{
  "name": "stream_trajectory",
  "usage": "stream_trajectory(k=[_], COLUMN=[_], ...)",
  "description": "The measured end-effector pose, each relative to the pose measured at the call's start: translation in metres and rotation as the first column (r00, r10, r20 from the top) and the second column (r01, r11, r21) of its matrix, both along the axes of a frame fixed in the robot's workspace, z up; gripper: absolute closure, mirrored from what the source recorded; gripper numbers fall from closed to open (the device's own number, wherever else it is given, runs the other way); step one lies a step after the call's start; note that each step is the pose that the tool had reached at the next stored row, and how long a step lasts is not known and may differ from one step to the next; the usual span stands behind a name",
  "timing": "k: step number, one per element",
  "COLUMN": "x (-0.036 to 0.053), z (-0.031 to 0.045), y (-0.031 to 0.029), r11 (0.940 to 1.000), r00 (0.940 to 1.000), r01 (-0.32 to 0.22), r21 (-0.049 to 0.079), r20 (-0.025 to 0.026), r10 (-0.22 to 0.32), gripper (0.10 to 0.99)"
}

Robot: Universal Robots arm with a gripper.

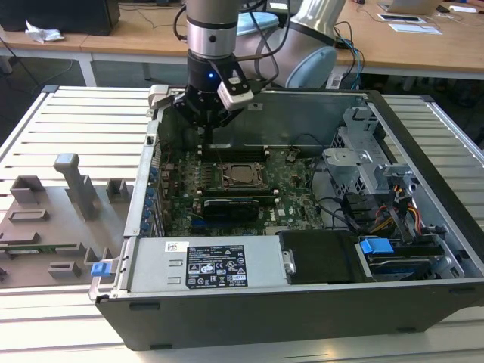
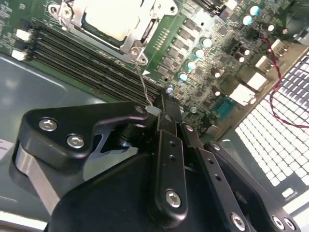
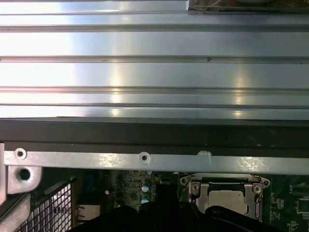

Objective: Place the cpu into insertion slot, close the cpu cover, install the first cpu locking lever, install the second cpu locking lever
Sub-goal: 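Install the first cpu locking lever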

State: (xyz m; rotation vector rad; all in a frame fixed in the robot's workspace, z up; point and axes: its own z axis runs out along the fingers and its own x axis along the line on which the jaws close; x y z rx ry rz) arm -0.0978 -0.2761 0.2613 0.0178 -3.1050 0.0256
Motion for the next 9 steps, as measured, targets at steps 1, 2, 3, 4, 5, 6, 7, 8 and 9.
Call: stream_trajectory(k=[1,2,3,4,5,6,7,8,9], x=[0.0012,0.0027,0.0041,0.0078,0.0103,0.0121,0.0141,0.0184,0.0204], z=[0.0,-0.0001,-0.0001,-0.0002,-0.0003,-0.0003,-0.0003,-0.0004,-0.0005], y=[0.0001,0.0001,0.0001,0.0003,0.0003,0.0004,0.0004,0.0005,0.0006], r11=[1.0,1.0,1.0,1.0,1.0,1.0,1.0,1.0,1.0], r00=[1.0,1.0,1.0,1.0,1.0,1.0,1.0,1.0,1.0], r01=[0.0,0.0,0.0,0.0,0.0,0.0,0.0,0.0,0.0], r21=[0.0,0.0,0.0,0.0,0.0,0.0,0.0,0.0,0.0], r20=[0.0,0.0,0.0,0.0,-0.0001,-0.0002,-0.0002,-0.0004,-0.0005], r10=[0.0,0.0,0.0,0.0,0.0,0.0,0.0,0.0,0.0], gripper=[0.98,0.98,0.98,0.98,0.98,0.98,0.98,0.98,0.98])
